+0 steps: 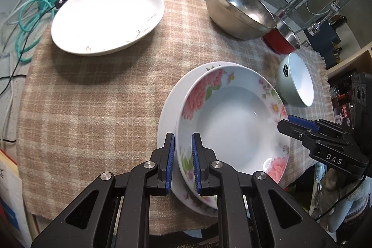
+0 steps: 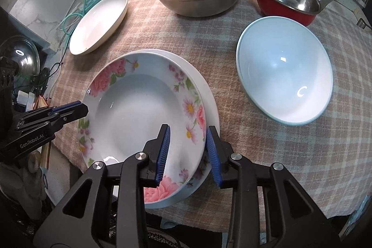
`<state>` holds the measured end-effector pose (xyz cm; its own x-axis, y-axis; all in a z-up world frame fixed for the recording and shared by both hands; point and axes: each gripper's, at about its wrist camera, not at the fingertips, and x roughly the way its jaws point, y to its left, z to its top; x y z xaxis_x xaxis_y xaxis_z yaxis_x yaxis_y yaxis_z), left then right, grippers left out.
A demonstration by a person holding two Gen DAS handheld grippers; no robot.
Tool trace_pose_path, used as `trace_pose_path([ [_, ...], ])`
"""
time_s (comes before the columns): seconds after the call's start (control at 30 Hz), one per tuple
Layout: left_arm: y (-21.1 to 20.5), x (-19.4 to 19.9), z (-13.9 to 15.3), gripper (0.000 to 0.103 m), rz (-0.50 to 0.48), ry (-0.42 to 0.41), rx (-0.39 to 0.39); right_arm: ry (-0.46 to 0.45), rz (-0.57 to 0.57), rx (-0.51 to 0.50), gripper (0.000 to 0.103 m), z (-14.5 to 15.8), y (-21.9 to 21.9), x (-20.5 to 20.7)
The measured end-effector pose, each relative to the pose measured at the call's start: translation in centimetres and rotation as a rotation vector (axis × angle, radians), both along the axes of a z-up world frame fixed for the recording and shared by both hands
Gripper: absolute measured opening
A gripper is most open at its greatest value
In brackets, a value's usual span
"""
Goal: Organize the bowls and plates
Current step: 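Open the right gripper and withdraw from the plate stack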
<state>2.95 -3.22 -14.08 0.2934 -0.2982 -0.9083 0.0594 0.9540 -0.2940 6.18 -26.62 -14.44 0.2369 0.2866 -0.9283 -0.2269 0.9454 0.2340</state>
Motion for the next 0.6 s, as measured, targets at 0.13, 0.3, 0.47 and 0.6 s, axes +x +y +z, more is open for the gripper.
trace_pose_path([
  [0.13, 0.6, 0.0, 0.3, 0.013, 0.011, -0.008, -0.001, -0.028, -0.012, -0.005, 0.043, 0.8, -0.2, 0.1],
  [0.3, 2.0, 0.2, 0.8, 0.014, 0.043, -0.021, -0.016, -0.082, -0.014, 0.004, 0.051, 2.4, 0.1, 0.4],
  [0.47, 3.8, 0.7, 1.3, 0.014, 0.079, -0.043, -0.018, -0.130, 0.008, 0.043, 0.053, 3.7, 1.6, 0.8],
  [0.6, 5.8, 1.3, 1.7, 0.014, 0.114, -0.059, -0.011, -0.170, 0.022, 0.068, 0.053, 4.5, 3.2, 1.0],
])
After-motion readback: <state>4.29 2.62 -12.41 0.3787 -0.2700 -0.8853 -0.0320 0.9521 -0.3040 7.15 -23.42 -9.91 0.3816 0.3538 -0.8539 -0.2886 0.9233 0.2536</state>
